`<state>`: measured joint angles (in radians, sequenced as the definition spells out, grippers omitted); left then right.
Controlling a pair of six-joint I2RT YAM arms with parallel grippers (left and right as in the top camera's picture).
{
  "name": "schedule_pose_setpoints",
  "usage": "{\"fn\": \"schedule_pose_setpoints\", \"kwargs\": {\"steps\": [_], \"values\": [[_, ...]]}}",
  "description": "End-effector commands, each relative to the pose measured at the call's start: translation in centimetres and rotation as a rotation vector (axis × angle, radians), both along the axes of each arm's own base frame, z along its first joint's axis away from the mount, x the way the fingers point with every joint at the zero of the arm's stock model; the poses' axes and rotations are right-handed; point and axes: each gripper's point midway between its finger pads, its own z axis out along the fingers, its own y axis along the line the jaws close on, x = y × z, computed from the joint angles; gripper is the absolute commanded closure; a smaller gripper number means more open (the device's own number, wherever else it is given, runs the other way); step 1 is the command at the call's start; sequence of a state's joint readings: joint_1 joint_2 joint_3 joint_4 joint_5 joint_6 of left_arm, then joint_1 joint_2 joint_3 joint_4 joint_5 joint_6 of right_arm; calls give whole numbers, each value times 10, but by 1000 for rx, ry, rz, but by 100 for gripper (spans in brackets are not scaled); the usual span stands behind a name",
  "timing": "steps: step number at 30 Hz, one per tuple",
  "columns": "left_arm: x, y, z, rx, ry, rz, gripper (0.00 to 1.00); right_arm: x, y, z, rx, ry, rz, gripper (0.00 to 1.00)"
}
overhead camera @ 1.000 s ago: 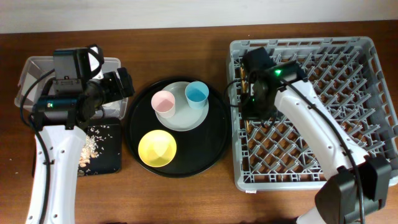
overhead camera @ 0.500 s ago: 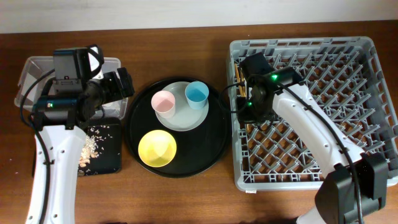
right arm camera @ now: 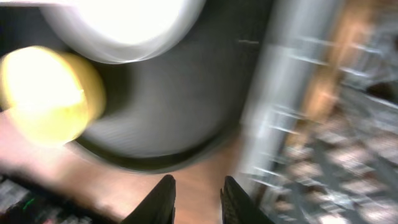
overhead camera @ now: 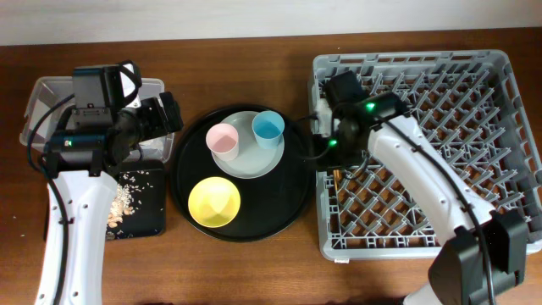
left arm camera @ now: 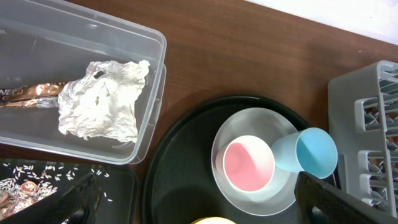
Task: Sort waste into correct bins and load items into the dishwasher rack
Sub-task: 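Carry the chopstick with right gripper into the rack's left edge, release, then move right gripper to the yellow bowl and grasp its rim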
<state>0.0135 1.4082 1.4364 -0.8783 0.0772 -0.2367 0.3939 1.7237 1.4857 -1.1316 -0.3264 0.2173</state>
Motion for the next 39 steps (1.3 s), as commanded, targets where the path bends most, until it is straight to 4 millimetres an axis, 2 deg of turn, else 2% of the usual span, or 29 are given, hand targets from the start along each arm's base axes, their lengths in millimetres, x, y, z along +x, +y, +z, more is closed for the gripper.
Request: {"fn": "schedule_pose_setpoints", "kwargs": {"steps": [1,3,6,9,12,15,21,24,28,33,36,39], "values": [[1,1,6,-2,-16,4,1,-34,64,38,210,-50,259,72],[1,1,6,-2,-16,4,1,-57,89,34,190,-60,363,71],[1,1,6,-2,-16,4,1,-73,119,27,158,-123,467,66],[1,1,6,-2,-16,4,1,-85,148,20,134,-213,550,59],[1,1,6,-1,-17,4,1,-99,179,11,100,-303,629,58],[1,1,6,-2,-16,4,1,-107,199,-5,39,-367,676,57],[1,1,6,-2,-16,4,1,-107,230,-44,-32,-441,712,51],[1,1,6,-2,-16,4,1,-98,249,-65,-8,-466,705,49],[1,1,6,-2,-16,4,1,-92,260,-87,-4,-470,704,51],[1,1,6,-2,-16,4,1,-92,257,-107,-34,-439,710,52],[1,1,6,-2,-16,4,1,-88,253,-110,-67,-452,700,66],[1,1,6,-2,-16,4,1,-88,250,-110,-80,-447,700,76]]}}
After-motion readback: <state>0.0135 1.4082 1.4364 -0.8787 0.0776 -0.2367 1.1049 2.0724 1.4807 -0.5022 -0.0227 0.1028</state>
